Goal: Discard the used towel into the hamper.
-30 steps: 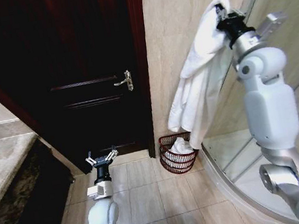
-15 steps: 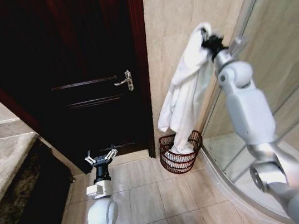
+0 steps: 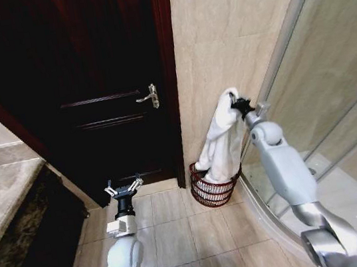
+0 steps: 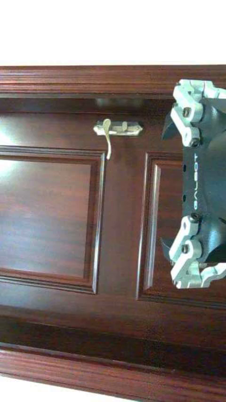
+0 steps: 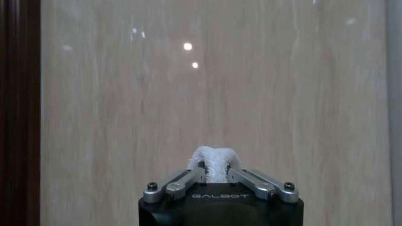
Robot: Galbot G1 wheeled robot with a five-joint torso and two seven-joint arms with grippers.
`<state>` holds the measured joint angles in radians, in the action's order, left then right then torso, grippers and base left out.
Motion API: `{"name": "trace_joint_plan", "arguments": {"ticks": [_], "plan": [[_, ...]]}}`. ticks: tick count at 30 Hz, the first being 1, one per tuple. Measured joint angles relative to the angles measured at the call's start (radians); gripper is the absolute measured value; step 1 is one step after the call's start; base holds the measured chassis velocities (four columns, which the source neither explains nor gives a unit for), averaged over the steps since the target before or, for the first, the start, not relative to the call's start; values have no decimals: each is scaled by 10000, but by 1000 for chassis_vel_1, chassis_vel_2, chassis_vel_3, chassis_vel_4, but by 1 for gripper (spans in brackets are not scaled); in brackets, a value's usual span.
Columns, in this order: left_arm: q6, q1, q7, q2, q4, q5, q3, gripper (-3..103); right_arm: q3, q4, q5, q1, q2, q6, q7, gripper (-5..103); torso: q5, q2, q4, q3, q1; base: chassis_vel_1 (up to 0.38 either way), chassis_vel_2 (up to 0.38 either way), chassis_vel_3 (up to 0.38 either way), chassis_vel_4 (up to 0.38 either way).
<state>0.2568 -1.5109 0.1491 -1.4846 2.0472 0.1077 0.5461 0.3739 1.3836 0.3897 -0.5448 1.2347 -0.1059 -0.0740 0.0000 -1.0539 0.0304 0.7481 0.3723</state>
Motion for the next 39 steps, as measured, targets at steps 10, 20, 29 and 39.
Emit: {"name": "trace_joint_plan", "arguments": {"ticks": [10, 20, 29, 39], "plan": [[162, -173, 15, -71, 39, 15, 88, 100, 145, -988, -443, -556, 538, 351, 5, 3, 0, 0, -1, -1, 0, 0, 0, 0, 0], [244, -179, -2, -119, -29, 12, 94, 100, 604, -2630, -973, -1369, 1316, 1049, -523, 3, -3, -1, -2, 0, -1, 0, 0, 0, 0], [263, -204, 1, -80, 10, 36, 125, 100, 962, -5179, -1537, -1315, 2204, 1642, -726, 3, -1, 0, -1, 1, 0, 0, 0, 0, 0], [346, -227, 8, -77, -3, 49, 150, 100, 1027, -6713, -1604, -755, 2383, 944, -737, 3, -1, 0, 0, 1, 0, 0, 0, 0, 0]]}}
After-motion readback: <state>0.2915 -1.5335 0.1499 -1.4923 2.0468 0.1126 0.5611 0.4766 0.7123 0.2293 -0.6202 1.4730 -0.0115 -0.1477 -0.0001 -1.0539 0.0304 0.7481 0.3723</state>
